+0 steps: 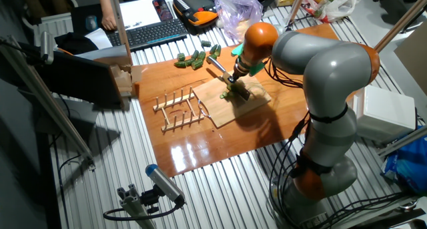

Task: Chop the cucumber into shreds

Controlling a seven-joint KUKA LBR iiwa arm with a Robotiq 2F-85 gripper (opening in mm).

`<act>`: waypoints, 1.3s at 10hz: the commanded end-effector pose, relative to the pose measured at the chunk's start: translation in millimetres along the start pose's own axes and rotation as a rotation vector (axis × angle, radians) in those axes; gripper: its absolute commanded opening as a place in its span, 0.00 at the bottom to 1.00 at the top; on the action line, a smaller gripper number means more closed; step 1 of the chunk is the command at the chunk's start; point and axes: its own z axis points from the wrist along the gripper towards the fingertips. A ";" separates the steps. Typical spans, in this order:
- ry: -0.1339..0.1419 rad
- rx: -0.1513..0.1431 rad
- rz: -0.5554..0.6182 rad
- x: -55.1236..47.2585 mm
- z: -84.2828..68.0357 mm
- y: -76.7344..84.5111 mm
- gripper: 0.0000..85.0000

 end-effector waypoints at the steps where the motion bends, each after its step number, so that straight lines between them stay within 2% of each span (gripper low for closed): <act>1: 0.009 0.006 0.002 -3.5 -12.5 3.0 0.00; 3: 0.012 0.014 0.001 -2.6 -16.7 2.3 0.00; 7: 0.002 0.022 -0.010 -3.4 -10.1 -1.2 0.00; 10: -0.012 0.024 -0.019 -0.9 -1.4 -5.1 0.00; 13: -0.037 0.016 -0.024 4.0 16.8 -9.4 0.00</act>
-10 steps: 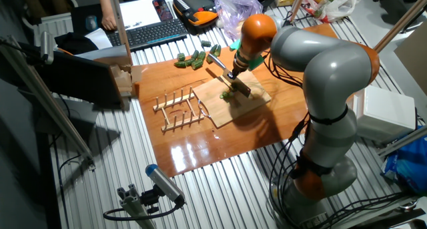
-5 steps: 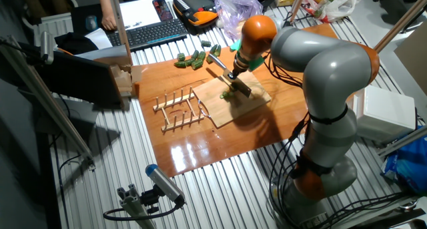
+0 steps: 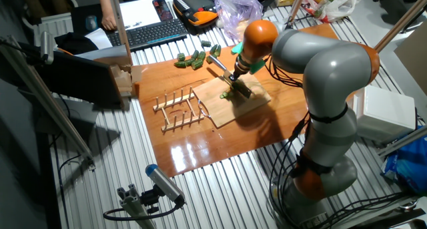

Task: Chop the cucumber into shreds

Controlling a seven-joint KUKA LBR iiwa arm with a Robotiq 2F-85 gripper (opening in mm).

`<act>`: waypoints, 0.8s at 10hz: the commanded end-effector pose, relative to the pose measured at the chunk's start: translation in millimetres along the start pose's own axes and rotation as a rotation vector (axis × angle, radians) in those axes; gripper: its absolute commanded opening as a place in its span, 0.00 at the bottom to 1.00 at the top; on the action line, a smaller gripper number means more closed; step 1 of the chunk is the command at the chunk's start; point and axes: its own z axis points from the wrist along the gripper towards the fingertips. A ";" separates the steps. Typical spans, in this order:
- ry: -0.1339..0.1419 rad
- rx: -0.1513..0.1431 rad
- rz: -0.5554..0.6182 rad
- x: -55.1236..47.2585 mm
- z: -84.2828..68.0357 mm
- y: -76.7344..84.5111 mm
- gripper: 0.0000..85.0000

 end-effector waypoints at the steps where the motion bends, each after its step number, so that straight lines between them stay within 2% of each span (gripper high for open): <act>1: 0.004 -0.002 0.003 2.6 3.6 0.5 0.00; 3: 0.033 -0.020 0.021 -3.5 -13.3 3.9 0.00; 4: 0.049 -0.007 0.027 -5.9 -27.2 7.4 0.00; 5: 0.052 0.000 0.027 -5.3 -32.1 7.9 0.00; 7: 0.039 0.015 0.003 -5.6 -29.6 5.0 0.00; 8: 0.041 0.020 -0.011 -6.0 -28.3 4.8 0.00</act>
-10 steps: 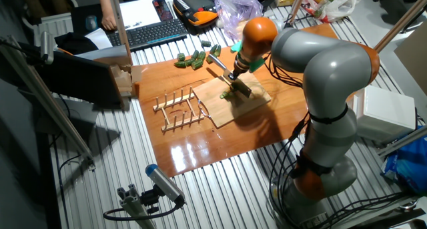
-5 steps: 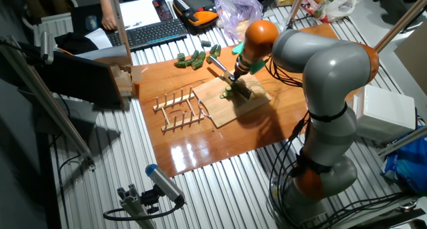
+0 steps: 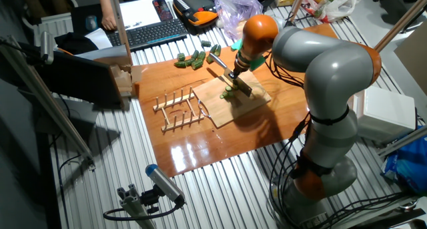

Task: Chop the cucumber into shreds

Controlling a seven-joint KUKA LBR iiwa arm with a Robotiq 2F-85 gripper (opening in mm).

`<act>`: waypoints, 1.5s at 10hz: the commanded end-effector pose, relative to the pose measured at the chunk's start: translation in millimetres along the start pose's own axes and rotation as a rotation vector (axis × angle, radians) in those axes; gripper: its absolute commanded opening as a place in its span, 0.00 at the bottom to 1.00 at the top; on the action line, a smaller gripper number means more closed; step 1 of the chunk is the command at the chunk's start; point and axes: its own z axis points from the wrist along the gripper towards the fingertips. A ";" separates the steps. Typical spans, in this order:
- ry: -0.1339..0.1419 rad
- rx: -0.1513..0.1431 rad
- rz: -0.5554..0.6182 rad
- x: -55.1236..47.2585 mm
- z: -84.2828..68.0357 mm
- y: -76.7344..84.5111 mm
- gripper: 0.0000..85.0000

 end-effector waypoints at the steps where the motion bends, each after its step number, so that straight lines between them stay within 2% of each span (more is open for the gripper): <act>1: 0.007 -0.001 -0.007 0.0 0.1 -0.3 0.00; 3: 0.015 -0.029 0.013 1.0 -0.4 -0.6 0.00; 5: 0.016 -0.022 0.015 -1.4 1.4 2.0 0.00; 7: 0.020 -0.033 0.033 -1.5 1.5 2.2 0.00; 9: 0.022 -0.060 0.075 -1.5 1.5 2.2 0.00; 10: 0.025 -0.084 0.084 -1.5 1.5 2.2 0.00; 14: 0.046 -0.081 0.047 -1.5 1.5 2.2 0.00; 15: 0.048 -0.071 0.042 0.0 -1.6 -5.7 0.00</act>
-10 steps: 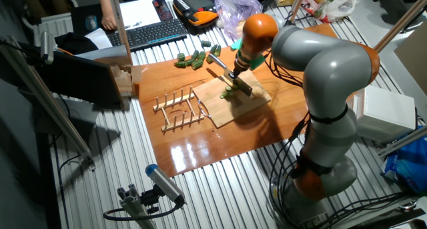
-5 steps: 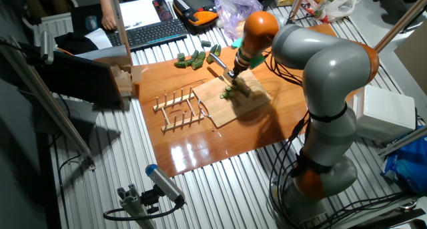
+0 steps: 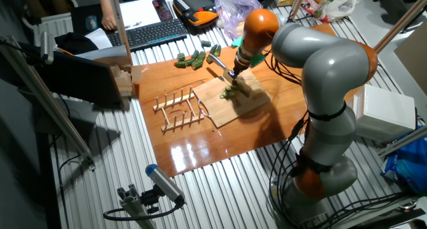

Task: Chop the cucumber into shreds

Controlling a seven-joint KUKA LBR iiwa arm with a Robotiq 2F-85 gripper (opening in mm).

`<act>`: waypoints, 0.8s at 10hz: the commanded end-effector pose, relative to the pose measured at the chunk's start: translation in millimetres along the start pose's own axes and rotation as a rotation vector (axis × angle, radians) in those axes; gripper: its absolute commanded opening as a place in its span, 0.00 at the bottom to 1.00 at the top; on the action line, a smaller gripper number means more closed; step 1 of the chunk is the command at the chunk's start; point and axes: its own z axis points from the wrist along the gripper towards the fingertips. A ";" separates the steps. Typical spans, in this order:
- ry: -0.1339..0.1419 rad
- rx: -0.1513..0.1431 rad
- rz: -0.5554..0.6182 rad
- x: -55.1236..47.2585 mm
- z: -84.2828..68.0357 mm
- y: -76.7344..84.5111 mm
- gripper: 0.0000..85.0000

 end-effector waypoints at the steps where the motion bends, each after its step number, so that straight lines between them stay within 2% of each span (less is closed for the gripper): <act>1: -0.001 0.006 -0.003 1.8 -2.4 -9.0 0.00; 3: -0.004 -0.002 -0.001 2.4 -0.2 -17.0 0.00; 5: -0.014 -0.008 0.003 4.2 7.3 -13.1 0.00; 8: -0.014 -0.009 0.001 5.9 9.9 -12.3 0.00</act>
